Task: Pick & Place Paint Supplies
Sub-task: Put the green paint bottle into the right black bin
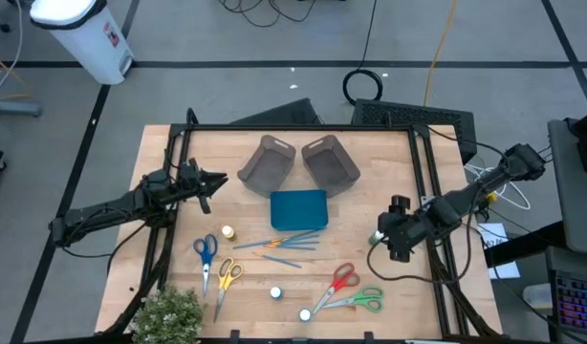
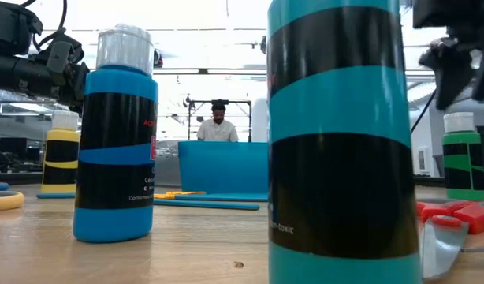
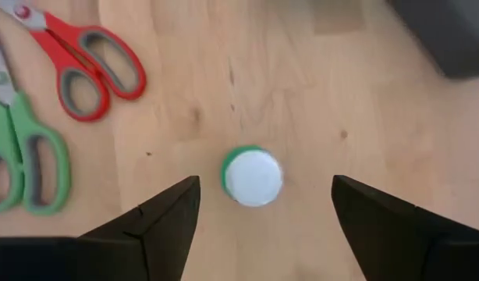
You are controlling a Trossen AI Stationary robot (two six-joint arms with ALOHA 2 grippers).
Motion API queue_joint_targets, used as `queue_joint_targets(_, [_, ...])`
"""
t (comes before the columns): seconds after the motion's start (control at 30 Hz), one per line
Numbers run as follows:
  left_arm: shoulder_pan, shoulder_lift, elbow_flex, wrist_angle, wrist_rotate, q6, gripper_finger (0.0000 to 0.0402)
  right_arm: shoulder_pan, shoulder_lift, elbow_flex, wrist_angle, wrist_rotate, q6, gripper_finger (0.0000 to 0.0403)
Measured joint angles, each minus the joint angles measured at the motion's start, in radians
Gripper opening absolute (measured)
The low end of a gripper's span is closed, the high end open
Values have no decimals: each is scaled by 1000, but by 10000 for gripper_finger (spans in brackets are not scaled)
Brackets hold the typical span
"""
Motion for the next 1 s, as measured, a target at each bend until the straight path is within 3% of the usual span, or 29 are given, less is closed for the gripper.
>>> queue_joint_targets(0.27, [0,0,0,0,0,0,81,-4,0,-127,120,-1,-51,279])
queue_joint_targets(0.73, [0,0,0,0,0,0,81,-3,-23,-128,179,1,-61,276])
queue_joint_targets(1.0, [0,0,0,0,0,0,81,-3,-23,-128,169,1,-61,224])
